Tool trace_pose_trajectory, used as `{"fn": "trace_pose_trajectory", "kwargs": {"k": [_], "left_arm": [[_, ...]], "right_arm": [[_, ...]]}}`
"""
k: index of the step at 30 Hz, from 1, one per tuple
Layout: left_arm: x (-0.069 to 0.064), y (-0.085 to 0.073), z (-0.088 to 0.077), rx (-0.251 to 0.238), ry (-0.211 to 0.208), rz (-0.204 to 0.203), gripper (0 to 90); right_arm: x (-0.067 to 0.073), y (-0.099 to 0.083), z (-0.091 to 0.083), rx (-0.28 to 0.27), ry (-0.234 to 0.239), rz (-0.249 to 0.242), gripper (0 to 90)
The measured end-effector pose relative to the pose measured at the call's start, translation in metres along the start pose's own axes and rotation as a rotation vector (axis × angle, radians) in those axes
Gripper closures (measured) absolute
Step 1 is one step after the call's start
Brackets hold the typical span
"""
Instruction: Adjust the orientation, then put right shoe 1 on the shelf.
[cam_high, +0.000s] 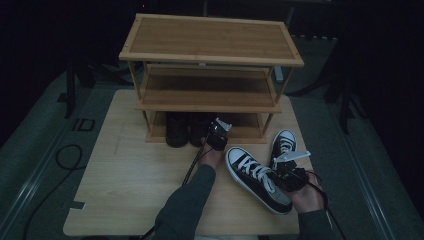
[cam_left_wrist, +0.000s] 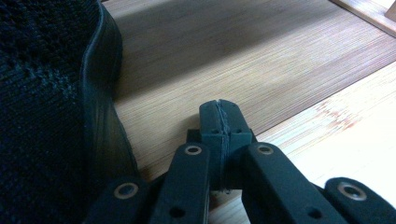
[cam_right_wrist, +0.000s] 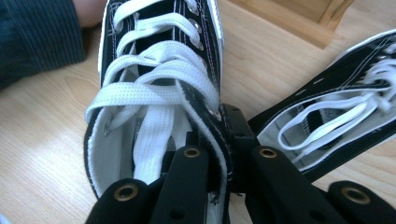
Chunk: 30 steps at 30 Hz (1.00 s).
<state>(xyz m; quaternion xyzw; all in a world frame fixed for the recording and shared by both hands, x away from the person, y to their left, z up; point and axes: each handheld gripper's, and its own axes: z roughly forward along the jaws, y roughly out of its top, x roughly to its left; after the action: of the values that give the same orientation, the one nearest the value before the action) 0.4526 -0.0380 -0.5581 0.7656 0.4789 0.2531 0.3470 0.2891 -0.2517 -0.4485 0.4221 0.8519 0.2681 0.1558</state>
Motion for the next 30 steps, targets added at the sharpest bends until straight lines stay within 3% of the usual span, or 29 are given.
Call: {"fn": "trace_pose_trajectory", "kwargs": {"k": [12,30], "left_arm": [[0.000,0.000,0.000,0.000,-0.001,-0.001,89.8],[0.000,0.000,0.000,0.000,-0.001,-0.001,89.8]], "right_arm": [[-0.003,0.013,-0.022,-0.049,-0.002,-0.010,88.5],[-0.015,0.024,-0.038,-0.080,-0.014,0.000,88.4]]}}
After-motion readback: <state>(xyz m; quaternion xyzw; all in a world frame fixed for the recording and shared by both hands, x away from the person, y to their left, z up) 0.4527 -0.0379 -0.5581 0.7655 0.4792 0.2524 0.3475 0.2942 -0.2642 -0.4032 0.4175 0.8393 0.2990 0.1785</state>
